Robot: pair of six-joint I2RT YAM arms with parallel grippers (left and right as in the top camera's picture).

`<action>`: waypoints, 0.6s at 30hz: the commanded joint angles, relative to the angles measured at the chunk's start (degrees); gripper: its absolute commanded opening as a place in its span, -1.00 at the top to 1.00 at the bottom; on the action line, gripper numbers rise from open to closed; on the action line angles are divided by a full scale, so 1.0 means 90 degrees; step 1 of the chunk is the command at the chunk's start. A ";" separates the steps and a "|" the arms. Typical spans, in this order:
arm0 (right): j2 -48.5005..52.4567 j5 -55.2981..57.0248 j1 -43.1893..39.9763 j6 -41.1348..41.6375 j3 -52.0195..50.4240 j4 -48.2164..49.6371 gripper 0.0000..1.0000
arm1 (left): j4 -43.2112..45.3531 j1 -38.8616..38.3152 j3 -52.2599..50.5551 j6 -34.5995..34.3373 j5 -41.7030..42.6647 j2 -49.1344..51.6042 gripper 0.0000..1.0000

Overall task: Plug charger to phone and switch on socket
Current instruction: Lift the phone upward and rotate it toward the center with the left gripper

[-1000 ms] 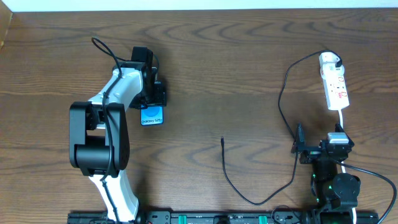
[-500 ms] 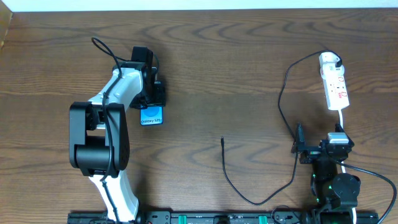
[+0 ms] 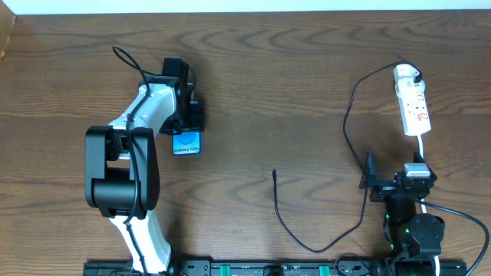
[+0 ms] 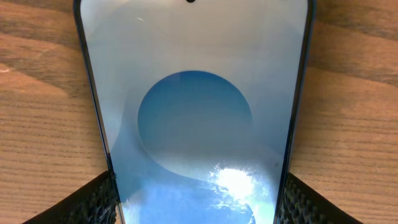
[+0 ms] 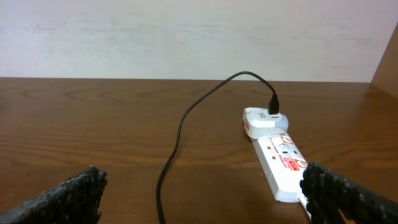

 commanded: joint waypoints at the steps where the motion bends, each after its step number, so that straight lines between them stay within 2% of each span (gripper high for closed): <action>1: -0.0041 0.0073 0.0032 0.0066 -0.0007 -0.0017 -0.98 | -0.0066 0.0022 -0.0124 0.0041 -0.0250 -0.0228 0.50; 4: -0.0041 0.0073 0.0032 0.0068 -0.0007 -0.0017 -0.99 | -0.0066 0.0022 -0.0124 0.0041 -0.0250 -0.0352 0.61; 17: -0.0041 0.0073 0.0032 0.0066 -0.0007 -0.0017 -0.98 | -0.0206 0.0022 -0.0124 -0.0007 -0.0221 -0.0840 0.63; 18: -0.0041 0.0073 0.0032 0.0066 -0.0007 -0.0017 -0.99 | -0.0209 0.0022 -0.0124 -0.0036 -0.0170 -0.0869 0.72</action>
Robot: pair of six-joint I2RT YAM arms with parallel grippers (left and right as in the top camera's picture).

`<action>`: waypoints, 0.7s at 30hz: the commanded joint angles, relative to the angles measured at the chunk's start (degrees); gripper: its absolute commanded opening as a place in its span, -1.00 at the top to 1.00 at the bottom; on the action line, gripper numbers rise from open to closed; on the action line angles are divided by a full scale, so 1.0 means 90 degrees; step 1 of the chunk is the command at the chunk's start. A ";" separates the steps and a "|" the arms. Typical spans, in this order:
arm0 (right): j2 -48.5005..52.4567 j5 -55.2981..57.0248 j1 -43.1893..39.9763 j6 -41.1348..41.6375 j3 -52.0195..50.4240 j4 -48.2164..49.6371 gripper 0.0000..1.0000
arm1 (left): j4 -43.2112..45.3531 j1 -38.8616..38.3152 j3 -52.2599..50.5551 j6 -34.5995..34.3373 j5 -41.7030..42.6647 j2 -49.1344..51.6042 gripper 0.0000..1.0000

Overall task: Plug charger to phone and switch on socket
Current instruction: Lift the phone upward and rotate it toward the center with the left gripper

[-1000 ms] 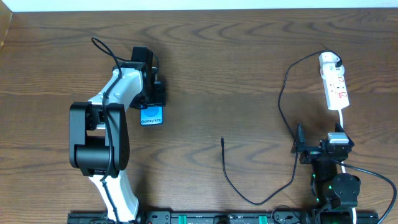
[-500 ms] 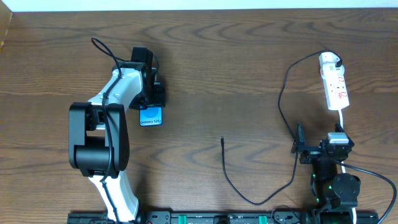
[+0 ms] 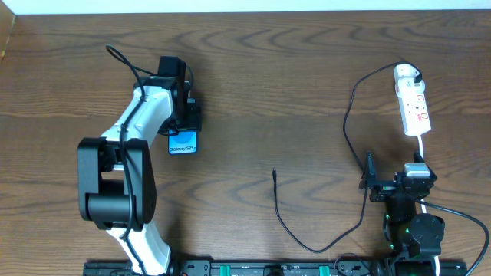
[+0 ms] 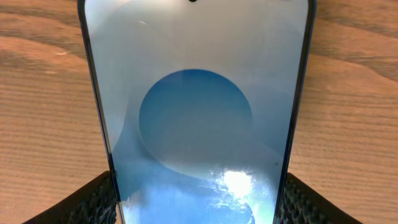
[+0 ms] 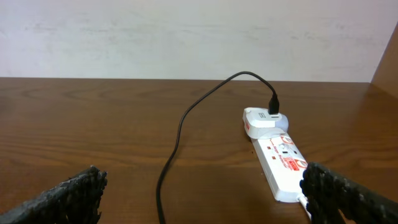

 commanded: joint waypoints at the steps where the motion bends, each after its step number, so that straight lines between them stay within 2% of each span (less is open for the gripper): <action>1: -0.0041 0.0073 0.0032 0.0068 -0.0007 -0.0017 -0.99 | -0.0041 0.0022 0.0024 -0.0109 0.0019 -0.0316 0.74; 7: -0.0041 0.0073 0.0032 0.0068 -0.0007 -0.0017 -0.98 | 0.0039 0.0022 0.0029 -0.0299 0.1013 -0.0474 0.76; 13: -0.0041 0.0073 0.0032 0.0068 -0.0007 -0.0017 -0.99 | 0.0403 0.0022 0.0029 -0.0811 0.2834 -0.0510 0.75; 17: -0.0041 0.0073 0.0032 0.0066 -0.0007 -0.0017 -0.98 | 0.0916 0.0022 0.0029 -0.1644 0.4180 -0.0510 0.76; 21: -0.0041 0.0073 0.0032 0.0066 -0.0007 -0.0017 -0.98 | 0.1389 0.0022 0.0029 -0.2647 0.4993 -0.0510 0.76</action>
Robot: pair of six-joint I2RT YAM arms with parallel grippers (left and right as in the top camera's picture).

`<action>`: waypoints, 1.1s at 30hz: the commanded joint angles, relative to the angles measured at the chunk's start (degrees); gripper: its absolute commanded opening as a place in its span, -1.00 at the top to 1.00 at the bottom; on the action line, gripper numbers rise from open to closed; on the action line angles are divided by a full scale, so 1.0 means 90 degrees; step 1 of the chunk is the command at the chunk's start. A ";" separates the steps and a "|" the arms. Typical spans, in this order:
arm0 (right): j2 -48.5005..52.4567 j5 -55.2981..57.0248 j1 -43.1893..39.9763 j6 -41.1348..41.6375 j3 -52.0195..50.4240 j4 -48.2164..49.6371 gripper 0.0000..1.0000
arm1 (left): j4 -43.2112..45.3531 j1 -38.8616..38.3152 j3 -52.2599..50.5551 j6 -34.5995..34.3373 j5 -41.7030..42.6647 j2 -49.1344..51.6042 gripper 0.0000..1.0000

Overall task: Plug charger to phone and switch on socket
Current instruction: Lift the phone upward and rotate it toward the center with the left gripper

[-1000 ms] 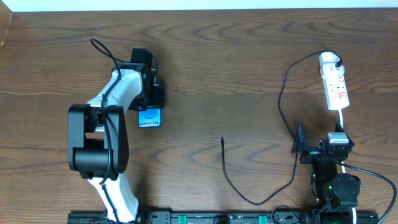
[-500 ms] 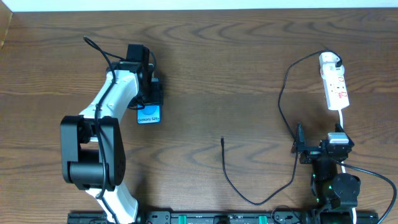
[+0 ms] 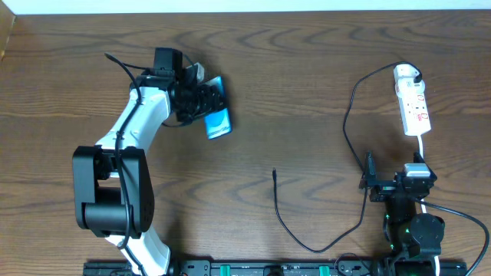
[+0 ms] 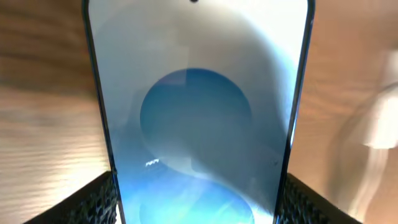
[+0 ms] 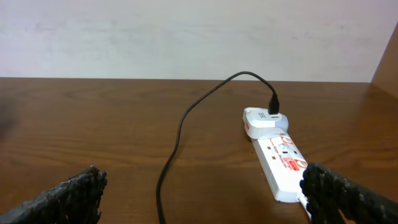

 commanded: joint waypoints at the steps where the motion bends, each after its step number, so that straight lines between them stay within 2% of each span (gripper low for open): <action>1: -0.0041 0.0073 0.0032 0.0068 -0.0007 -0.0017 -0.99 | 0.0279 0.0017 0.0041 -0.1360 0.1411 -0.0228 0.76; 7: -0.0041 0.0073 0.0032 0.0068 -0.0007 -0.0017 -0.99 | 0.0879 0.0017 0.0041 -0.3208 0.2232 -0.0228 0.76; 14: -0.0041 0.0073 0.0032 0.0066 -0.0007 -0.0017 -0.99 | 0.1933 0.0017 0.0041 -0.4639 0.3674 -0.0228 0.76; 20: -0.0041 0.0073 0.0032 0.0066 -0.0007 -0.0017 -0.99 | 0.2089 0.0017 0.0041 -0.6351 0.4102 -0.0228 0.76; 24: -0.0041 0.0073 0.0032 0.0068 -0.0007 -0.0017 -0.98 | 0.2093 0.0017 0.0041 -0.6948 0.4350 -0.0228 0.85; 33: -0.0041 0.0073 0.0032 0.0068 -0.0007 -0.0017 -0.98 | 0.2091 0.0017 0.0041 -0.7599 0.4425 -0.0228 0.85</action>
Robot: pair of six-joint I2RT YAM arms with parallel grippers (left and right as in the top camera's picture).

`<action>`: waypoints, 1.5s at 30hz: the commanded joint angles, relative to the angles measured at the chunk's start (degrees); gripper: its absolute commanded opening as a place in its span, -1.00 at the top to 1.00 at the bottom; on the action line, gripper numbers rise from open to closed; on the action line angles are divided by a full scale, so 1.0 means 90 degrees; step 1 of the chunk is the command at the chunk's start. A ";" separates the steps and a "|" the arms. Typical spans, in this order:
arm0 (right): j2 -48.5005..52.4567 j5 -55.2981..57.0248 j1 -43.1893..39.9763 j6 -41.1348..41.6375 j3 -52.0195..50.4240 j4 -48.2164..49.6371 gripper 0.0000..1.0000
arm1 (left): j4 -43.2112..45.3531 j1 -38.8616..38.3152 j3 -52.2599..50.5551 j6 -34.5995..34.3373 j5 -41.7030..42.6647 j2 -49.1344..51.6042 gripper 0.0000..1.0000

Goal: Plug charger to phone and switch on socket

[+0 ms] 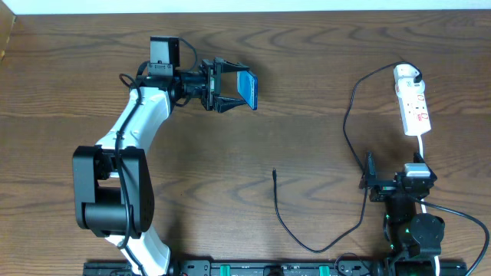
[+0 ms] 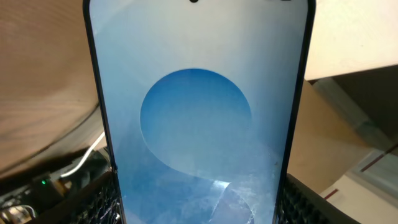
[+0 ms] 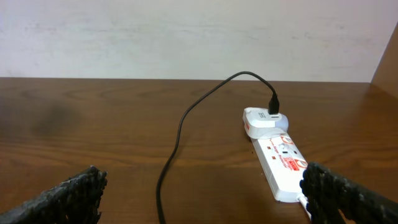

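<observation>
My left gripper is shut on a blue-screened phone, held up off the table and turned on edge, pointing right. Its screen fills the left wrist view, with a black pad at each side. A white power strip lies at the far right with a white charger plug in it. The black cable runs from it, and its free end lies mid-table. My right gripper rests open near the front right, nothing between its fingers.
The brown wooden table has a pale wall behind it. The cable loops along the front between the arms. A box side stands at the far right.
My left gripper has moved right with the phone and swung it up on edge, away from the tabletop. The right arm and the cable have not moved.
My left gripper was shut on the phone lying flat at the left of the table. It then stood slightly further back, then held the phone tilted and off the table, and now holds it raised further right. The right arm stayed still.
</observation>
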 commanded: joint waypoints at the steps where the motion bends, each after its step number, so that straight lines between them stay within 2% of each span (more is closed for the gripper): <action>1: -0.0041 0.0073 0.0032 0.0066 -0.0007 -0.0017 -0.99 | 0.0039 0.0017 0.0051 -0.0449 0.0347 -0.0228 0.85; 20: -0.0041 0.0073 0.0032 0.0068 -0.0007 -0.0017 -0.99 | 0.0034 0.0187 0.0051 -0.0874 0.1008 -0.0228 0.85; 45: -0.0041 0.0073 0.0032 0.0068 -0.0007 -0.0017 -0.99 | 0.0036 0.0206 0.0051 -0.0896 0.0940 -0.0228 0.86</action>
